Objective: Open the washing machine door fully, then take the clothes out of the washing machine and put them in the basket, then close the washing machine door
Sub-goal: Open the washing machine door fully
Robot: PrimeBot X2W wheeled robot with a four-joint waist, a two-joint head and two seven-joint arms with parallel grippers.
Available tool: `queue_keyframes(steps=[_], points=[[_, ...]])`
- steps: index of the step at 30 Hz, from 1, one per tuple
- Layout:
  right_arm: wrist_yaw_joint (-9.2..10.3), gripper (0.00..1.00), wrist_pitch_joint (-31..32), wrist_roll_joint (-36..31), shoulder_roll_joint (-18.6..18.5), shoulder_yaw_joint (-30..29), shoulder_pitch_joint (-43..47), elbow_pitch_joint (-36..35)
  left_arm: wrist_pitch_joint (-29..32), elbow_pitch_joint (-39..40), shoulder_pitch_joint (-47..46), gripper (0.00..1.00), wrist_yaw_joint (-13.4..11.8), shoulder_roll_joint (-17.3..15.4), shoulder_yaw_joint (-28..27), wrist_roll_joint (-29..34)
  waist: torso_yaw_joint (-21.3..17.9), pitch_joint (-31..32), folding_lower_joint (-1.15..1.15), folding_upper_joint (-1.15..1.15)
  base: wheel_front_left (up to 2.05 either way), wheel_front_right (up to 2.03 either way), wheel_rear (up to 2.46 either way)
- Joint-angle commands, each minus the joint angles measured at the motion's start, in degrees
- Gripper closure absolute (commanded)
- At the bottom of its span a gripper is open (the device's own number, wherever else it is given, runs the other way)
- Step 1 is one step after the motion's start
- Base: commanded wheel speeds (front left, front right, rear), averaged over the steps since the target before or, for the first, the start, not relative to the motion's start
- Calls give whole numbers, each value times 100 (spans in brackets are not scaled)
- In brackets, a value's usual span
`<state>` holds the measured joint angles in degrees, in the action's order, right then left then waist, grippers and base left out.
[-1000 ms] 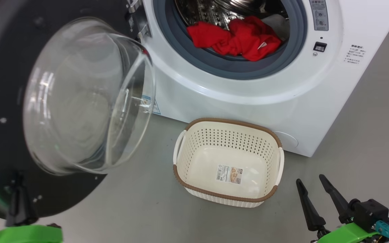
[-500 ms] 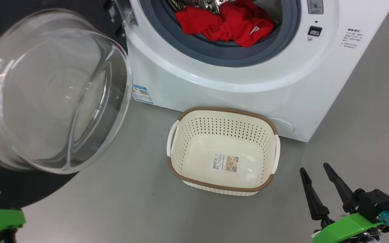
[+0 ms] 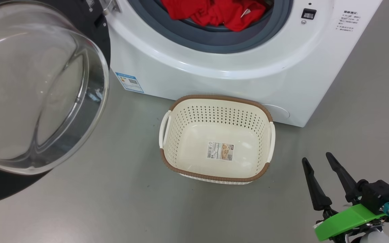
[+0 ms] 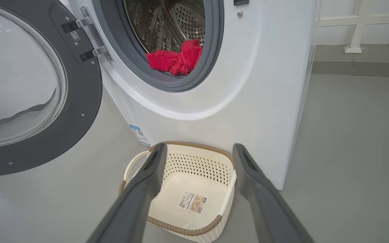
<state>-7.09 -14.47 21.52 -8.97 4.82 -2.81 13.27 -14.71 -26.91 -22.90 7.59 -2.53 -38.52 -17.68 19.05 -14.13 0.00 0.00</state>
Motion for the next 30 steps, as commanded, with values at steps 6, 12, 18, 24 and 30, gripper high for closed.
queue_keyframes(steps=[6, 12, 18, 24, 30], points=[[-40, 0, -52, -27, -73, 136, -175, -150, -29, -45, -184, 100, -11, -471, -318, -55, -41, -52, 0, 0, 0, 0, 0], [-40, 0, -52, -22, -78, 150, -181, -154, -29, -192, -255, 100, -11, -623, -307, -108, -41, -76, 0, 0, 0, 0, 0], [-40, 0, -52, -25, -61, 165, -201, -133, -29, -180, -237, 100, -11, -613, -229, -110, -47, -37, 0, 0, 0, 0, 0], [-40, 0, -52, -16, -10, 171, -179, -100, -29, -98, -50, 100, -10, -527, -44, -159, -58, 85, 0, 0, 0, 0, 0], [-40, 0, -52, -7, 59, 167, -159, -71, -29, 142, 320, 100, -10, -416, 271, -241, -93, 245, 0, 0, 0, 0, 0]])
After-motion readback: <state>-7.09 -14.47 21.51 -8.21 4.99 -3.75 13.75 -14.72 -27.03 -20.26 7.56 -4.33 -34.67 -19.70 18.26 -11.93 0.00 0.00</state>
